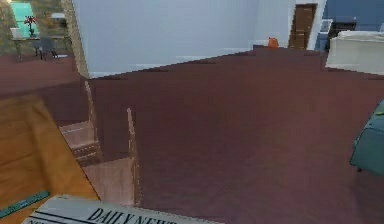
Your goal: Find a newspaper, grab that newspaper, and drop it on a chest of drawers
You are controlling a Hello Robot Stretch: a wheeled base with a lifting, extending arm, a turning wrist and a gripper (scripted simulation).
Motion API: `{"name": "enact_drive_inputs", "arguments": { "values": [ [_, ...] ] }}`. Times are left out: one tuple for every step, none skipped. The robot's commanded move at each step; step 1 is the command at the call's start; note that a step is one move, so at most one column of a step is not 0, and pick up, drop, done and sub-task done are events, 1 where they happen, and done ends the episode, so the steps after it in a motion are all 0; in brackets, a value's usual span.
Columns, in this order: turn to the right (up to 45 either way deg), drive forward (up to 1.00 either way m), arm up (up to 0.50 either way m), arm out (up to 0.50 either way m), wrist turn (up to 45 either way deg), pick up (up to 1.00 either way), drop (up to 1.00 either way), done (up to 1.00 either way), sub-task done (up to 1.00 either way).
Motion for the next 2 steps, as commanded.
{"name": "enact_drive_inputs", "arguments": {
  "values": [
    [0.0,1.0,0.0,0.0,0.0,0.0,0.0,0.0,0.0],
    [0.0,0.35,0.0,0.0,0.0,0.0,0.0,0.0,0.0]
  ]
}}
